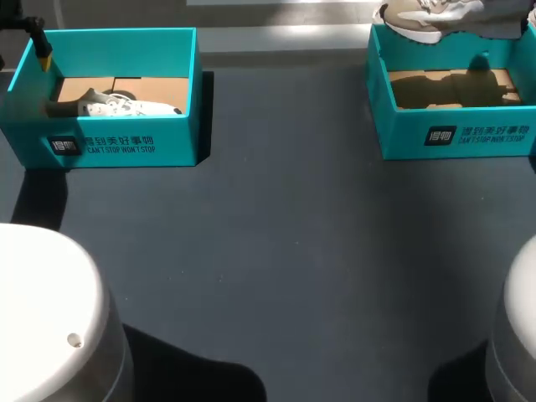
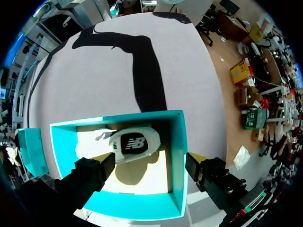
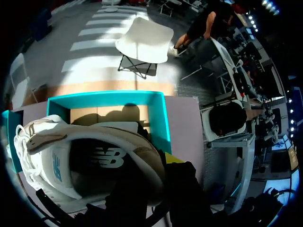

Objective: Take the shoe out of the shoebox, open the shoe tongue, remove and reinsert the insole, then place the shoe into the shoebox

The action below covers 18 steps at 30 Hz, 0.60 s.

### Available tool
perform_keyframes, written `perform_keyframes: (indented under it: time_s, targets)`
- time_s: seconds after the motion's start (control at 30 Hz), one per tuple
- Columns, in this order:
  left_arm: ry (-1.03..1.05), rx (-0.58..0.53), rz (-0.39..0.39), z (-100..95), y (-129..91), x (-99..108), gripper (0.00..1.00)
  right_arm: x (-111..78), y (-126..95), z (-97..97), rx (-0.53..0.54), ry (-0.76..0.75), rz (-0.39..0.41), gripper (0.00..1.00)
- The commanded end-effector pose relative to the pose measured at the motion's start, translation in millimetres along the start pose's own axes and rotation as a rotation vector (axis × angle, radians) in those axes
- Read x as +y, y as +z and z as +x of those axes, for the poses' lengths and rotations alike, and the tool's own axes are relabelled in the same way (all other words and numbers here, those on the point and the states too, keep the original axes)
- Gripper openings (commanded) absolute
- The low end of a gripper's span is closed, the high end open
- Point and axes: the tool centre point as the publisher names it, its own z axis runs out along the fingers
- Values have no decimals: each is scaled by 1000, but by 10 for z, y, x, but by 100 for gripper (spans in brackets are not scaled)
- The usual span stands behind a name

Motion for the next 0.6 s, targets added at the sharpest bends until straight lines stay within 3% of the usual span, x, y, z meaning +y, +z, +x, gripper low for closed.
perform_keyframes:
  time_s: [0.03,0.33,0.6]
  targets:
    - [0,2,-3,-2,0,-10,100,-187,-150,-37,5,0,-98,0]
    - [0,2,-3,-2,0,-10,100,-187,-150,-37,5,0,-98,0]
    - [0,2,-3,-2,0,-10,100,-1052,-628,389,9,-56,-43,0]
